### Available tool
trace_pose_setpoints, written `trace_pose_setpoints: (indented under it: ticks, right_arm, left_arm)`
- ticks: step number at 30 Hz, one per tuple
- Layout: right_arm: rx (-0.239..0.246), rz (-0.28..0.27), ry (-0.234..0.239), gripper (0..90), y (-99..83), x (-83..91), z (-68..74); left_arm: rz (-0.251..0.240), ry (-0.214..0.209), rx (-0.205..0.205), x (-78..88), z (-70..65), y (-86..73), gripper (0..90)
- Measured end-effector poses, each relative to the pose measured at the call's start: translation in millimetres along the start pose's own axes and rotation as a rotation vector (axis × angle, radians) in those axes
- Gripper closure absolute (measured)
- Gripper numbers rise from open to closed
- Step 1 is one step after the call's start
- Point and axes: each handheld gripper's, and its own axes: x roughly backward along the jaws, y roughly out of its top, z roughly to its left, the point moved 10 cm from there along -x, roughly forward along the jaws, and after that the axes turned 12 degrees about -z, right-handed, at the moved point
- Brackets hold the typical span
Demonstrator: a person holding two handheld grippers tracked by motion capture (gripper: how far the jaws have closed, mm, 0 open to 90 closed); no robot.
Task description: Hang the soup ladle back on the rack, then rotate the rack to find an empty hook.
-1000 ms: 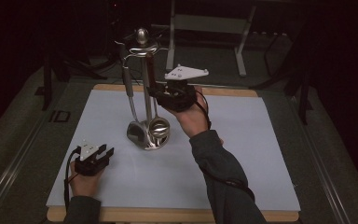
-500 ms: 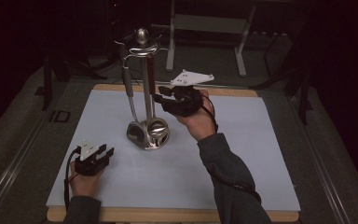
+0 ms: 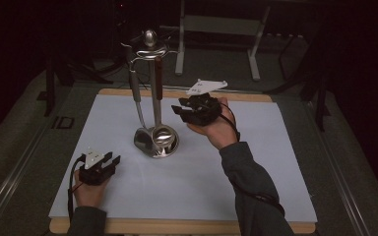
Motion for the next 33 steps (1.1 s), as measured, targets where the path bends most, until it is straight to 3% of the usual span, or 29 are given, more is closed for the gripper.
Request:
trace_pose_setpoints:
  ticks: [7,14,18,21,24,26,33]
  right_arm:
    - [0.032,0.111,-0.001,59.4,-25.2,-4.0,-3.1]
    - [0.031,0.162,-0.020,57.4,-43.3,-0.3,-11.7]
    - [0.026,0.183,-0.024,55.9,-53.6,2.1,-17.4]
    - [0.021,0.209,-0.022,55.0,-62.8,3.2,-18.9]
    - [0.021,0.236,-0.018,54.1,-72.3,4.4,-19.8]
    - [0.015,0.241,-0.017,53.2,-77.4,6.0,-20.9]
    - [-0.023,0.261,-0.023,51.8,-98.9,10.6,-26.9]
  left_arm:
    - [-0.010,0.000,0.011,0.9,1.2,0.8,62.7]
    - [-0.037,0.004,0.033,3.1,2.6,3.2,63.9]
    - [-0.087,-0.020,0.103,6.4,2.3,9.7,68.2]
    - [-0.121,-0.037,0.119,11.4,-0.9,19.5,75.5]
    - [-0.184,-0.064,0.120,20.8,-9.0,40.4,84.9]
    - [-0.239,-0.074,0.100,29.3,-14.7,59.7,89.3]
    - [-0.425,-0.101,0.078,56.9,-24.0,136.3,90.0]
